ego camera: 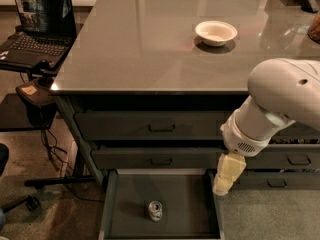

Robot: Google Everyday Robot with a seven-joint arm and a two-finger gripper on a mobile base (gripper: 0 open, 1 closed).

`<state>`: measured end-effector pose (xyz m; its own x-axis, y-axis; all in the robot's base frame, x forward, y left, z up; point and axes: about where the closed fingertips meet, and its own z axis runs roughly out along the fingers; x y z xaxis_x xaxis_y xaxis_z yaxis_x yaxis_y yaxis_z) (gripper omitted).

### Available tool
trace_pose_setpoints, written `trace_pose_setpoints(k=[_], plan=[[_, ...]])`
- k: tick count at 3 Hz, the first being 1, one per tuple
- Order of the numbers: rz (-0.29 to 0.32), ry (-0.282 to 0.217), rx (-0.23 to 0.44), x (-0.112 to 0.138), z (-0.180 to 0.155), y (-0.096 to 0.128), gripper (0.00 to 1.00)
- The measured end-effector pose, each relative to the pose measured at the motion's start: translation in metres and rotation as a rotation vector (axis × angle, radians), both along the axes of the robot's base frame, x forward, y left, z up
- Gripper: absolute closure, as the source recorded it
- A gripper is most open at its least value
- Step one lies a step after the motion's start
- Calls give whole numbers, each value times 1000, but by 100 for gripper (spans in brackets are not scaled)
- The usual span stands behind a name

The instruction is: Pick 7up can from bottom drawer and place on counter

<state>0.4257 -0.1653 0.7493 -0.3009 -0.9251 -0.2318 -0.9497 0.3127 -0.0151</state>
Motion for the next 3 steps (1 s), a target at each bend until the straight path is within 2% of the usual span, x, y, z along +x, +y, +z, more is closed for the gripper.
trace_pose_setpoints(k=[1, 2, 3], plan=[[-18, 22, -9, -7, -13, 1, 0], [-62, 95, 47, -30, -56, 20, 0], [-111, 231, 143, -79, -147, 63, 0]])
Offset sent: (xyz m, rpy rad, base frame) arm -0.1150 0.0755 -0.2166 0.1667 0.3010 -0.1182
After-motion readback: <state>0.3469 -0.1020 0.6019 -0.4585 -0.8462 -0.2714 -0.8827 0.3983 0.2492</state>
